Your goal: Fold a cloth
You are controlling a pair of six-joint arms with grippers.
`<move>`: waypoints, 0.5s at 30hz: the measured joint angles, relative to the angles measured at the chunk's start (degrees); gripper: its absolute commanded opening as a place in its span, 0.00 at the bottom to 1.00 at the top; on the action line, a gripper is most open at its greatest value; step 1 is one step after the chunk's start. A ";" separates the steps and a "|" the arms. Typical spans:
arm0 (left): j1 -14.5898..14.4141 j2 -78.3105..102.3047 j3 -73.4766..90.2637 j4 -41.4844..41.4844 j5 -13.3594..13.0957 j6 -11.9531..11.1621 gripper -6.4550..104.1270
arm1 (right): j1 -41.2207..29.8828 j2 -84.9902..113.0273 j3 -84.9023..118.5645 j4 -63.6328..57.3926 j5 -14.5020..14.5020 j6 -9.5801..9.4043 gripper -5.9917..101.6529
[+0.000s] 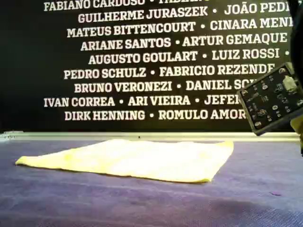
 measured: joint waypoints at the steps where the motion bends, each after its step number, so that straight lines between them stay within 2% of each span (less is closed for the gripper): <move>1: 0.00 0.00 0.00 0.00 0.00 0.09 0.05 | 0.00 0.00 0.00 0.00 0.00 0.00 0.07; 15: -0.18 -0.88 0.00 0.09 -0.18 0.09 0.05 | 0.18 0.00 0.00 -0.18 0.44 0.00 0.07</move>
